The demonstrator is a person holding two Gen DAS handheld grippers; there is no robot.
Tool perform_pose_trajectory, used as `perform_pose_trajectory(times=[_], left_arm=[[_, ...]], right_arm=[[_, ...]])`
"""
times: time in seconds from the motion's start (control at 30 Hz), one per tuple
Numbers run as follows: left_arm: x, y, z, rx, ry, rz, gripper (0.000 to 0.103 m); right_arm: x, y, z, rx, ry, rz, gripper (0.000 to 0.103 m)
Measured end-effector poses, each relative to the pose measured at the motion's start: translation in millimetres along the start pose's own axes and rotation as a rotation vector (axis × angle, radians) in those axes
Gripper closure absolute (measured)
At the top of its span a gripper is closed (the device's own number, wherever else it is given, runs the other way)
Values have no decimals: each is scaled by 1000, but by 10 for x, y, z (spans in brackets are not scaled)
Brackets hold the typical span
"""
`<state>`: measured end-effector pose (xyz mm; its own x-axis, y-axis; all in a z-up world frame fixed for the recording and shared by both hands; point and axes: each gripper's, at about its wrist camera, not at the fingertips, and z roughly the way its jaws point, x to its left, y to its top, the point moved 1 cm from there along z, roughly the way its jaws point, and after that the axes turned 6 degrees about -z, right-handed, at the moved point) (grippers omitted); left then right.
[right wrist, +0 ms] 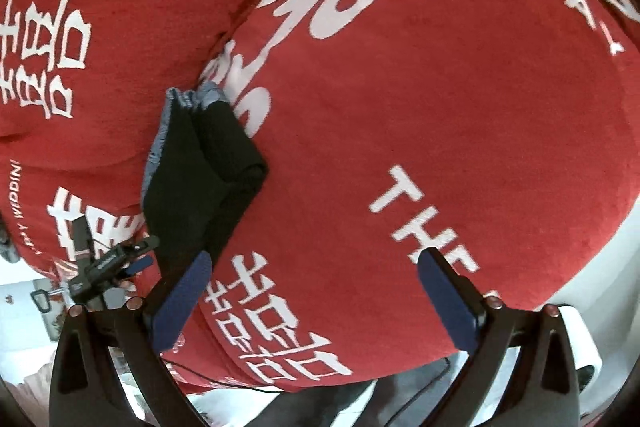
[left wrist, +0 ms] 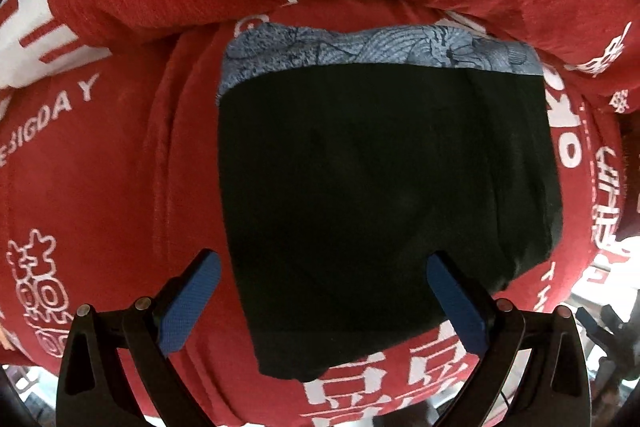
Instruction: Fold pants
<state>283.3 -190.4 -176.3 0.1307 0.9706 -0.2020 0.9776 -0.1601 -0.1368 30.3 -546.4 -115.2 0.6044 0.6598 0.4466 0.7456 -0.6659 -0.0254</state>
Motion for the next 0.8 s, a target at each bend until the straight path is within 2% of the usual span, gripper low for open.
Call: perform_pose_trajectory(times=[0.17,0.3,0.4,0.63,0.8], left_arm=[[-68,-27,127,23,18,18,0],[-120,-39,158,23,43,44,0],[-93,-39,166,27,40,22,0],[76,-141,157,21,25,-14,0],[172,-189,198,29,-15,-66,0]], right_arm=[[-43,-50,-202,-14,-81,-54,0],[-163,-68,-230,-23,-95,-8,0],[-180,-77,-212,-23,-91,7,0],[-43,25,-111,11,-133,-44,0],[32,143,-48,18,-139,-55,0]])
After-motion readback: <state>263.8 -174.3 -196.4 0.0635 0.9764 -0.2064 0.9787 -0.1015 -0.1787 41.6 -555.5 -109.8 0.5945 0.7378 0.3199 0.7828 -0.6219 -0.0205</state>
